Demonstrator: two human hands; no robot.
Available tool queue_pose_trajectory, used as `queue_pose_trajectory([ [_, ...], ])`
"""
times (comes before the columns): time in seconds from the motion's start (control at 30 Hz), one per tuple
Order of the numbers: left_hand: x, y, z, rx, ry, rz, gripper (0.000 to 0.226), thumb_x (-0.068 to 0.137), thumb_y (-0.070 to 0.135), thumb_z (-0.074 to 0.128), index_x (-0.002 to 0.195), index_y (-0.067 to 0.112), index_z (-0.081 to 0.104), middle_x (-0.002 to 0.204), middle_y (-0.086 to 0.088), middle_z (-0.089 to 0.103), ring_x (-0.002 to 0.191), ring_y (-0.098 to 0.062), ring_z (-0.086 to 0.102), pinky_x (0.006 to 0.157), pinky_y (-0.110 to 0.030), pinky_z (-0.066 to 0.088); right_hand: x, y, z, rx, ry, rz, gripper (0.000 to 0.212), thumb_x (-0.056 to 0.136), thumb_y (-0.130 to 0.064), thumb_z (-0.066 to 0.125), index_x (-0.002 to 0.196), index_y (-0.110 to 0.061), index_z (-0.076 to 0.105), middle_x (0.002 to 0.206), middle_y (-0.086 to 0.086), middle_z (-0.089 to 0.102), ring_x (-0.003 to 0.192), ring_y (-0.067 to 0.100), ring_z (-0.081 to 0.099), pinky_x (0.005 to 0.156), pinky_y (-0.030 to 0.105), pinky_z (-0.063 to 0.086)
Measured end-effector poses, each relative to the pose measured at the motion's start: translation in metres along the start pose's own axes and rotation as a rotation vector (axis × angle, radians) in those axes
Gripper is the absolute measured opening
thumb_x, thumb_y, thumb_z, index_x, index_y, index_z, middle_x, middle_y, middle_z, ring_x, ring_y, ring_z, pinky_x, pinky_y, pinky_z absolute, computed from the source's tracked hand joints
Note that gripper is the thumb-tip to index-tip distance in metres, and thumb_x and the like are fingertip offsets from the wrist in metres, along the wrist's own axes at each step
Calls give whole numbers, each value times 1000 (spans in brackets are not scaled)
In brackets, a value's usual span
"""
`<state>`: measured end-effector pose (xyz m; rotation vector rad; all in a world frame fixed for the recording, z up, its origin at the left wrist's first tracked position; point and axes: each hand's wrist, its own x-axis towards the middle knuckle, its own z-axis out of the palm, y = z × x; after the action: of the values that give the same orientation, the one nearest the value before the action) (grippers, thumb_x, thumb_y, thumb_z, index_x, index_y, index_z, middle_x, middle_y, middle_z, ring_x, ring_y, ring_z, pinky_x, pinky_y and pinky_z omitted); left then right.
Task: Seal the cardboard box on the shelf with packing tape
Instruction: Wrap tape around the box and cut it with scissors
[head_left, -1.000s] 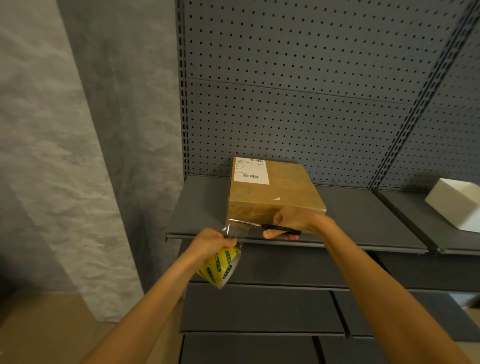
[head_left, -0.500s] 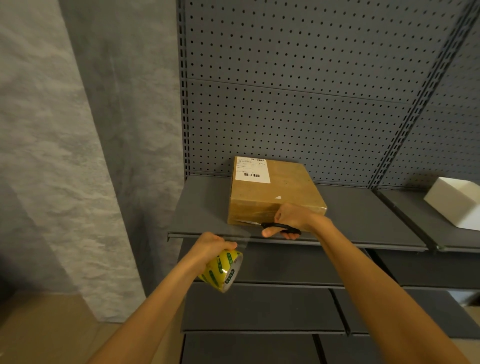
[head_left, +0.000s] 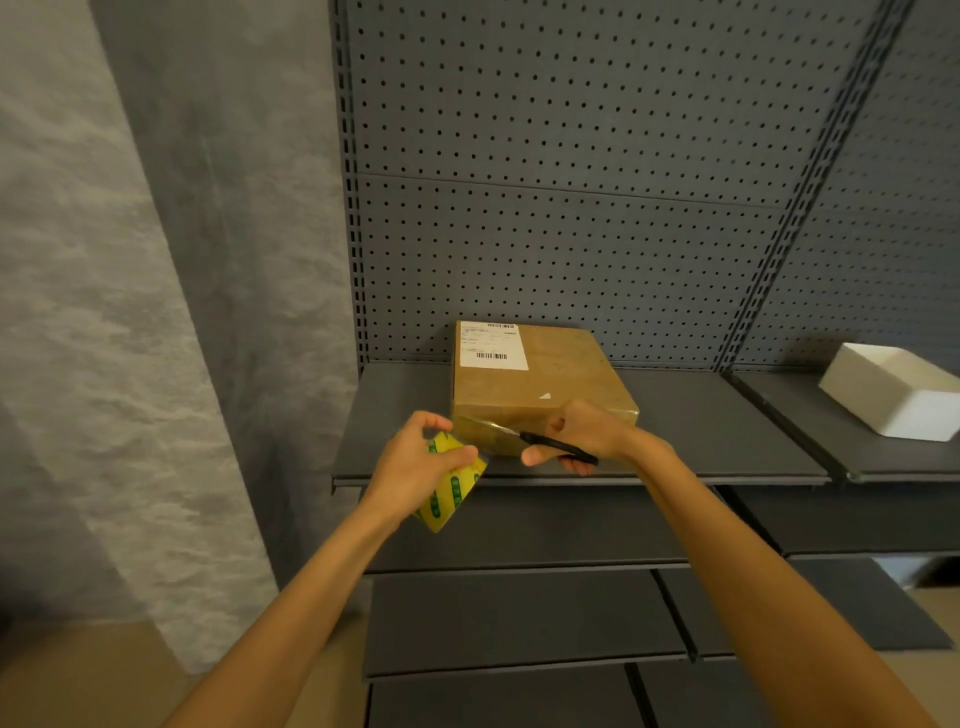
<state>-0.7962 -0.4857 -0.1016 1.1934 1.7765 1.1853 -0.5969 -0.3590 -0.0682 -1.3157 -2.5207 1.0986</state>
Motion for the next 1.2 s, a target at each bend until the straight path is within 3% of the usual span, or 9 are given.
queue_pose_trajectory([
  [0.27,12,23,-2,121,54,93,37,76,37,75,102,29,49,97,1,66,84,-16,65,72,-37,55,-32,8,-11,95,187,17,47,67,-42,82,69,-1,59,54,10,56,37,12,47,41,21,40],
  [0.43,18,44,7,149,27,206,37,77,37,74,103,30,48,107,2,63,89,-17,63,76,-37,53,-42,11,-19,66,381,44,57,55,-55,82,68,-4,59,54,9,62,45,17,55,49,26,50],
  [0.53,20,59,19,204,35,278,36,78,39,72,103,32,48,114,2,62,93,-21,61,78,-39,52,-48,21,-27,19,466,87,59,59,-56,80,68,-1,60,55,11,62,44,14,54,54,28,50],
  [0.7,28,95,57,356,54,438,34,85,38,66,108,29,43,124,0,62,89,-18,57,65,-30,39,-56,56,-52,-56,535,199,60,61,-61,75,57,-5,56,52,9,57,46,15,50,55,30,47],
  [0.83,50,121,96,452,59,542,34,86,39,64,110,29,42,120,2,64,85,-21,63,59,-30,43,-52,89,-80,-136,546,321,64,64,-63,73,45,-13,39,43,4,46,44,19,46,54,33,43],
  [0.9,63,130,120,495,69,593,33,87,38,63,110,29,40,98,3,66,80,-20,62,55,-31,43,-49,105,-92,-137,550,382,63,65,-60,74,46,-12,40,41,4,45,39,16,45,53,35,46],
  [0.97,76,140,147,529,70,657,32,87,35,62,110,27,40,79,7,55,69,-17,54,47,-28,30,-45,122,-102,-140,539,436,61,67,-59,75,49,-10,42,42,4,46,39,15,46,52,33,46],
  [1.13,102,156,210,662,21,780,32,89,33,60,112,24,40,74,2,54,64,-19,52,46,-28,25,-36,167,-120,-159,570,457,56,82,-49,67,54,-11,36,49,4,38,43,17,36,41,25,26],
  [1.2,115,156,231,769,9,819,33,89,34,60,114,23,40,77,-1,59,62,-18,52,45,-26,24,-35,181,-127,-153,549,493,42,85,-37,66,63,-8,45,59,5,43,50,18,42,42,26,30],
])
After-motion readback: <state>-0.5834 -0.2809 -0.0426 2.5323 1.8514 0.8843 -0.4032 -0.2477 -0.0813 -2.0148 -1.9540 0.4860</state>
